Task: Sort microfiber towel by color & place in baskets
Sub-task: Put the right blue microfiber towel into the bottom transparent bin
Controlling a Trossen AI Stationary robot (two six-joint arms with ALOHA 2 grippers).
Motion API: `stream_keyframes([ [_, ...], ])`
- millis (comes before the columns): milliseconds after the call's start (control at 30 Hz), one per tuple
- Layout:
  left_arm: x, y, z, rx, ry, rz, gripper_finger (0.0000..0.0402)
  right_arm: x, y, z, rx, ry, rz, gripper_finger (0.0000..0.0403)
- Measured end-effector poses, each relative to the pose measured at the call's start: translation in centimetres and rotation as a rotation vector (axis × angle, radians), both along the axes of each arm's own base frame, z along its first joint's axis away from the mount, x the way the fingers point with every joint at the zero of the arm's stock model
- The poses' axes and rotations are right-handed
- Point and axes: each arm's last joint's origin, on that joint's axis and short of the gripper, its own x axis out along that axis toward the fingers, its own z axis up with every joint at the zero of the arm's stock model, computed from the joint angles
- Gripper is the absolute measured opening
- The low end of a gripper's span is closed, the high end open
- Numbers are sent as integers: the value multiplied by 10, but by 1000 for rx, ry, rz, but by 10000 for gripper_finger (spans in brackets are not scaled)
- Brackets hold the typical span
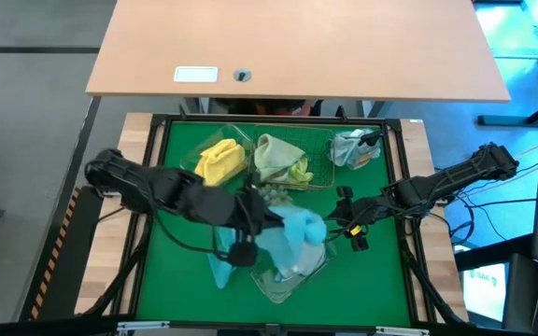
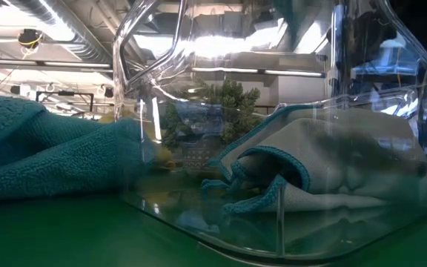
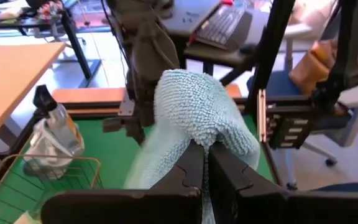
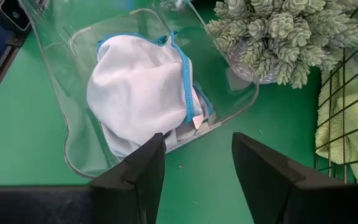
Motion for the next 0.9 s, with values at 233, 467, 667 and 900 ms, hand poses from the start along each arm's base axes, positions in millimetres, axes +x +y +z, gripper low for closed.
stream_keyframes([
  [233,29,-10,-32,28,81,-4,2,0,0,0,0,0,0,186],
  [467,56,-9,-68,23,216,-53,2,0,0,0,0,0,0,186],
  [667,78,-1,-100,-45,339,-139,2,0,0,0,0,1,0,186],
  [900,96,-8,-128,-318,465,-395,2,0,0,0,-1,3,0,186],
])
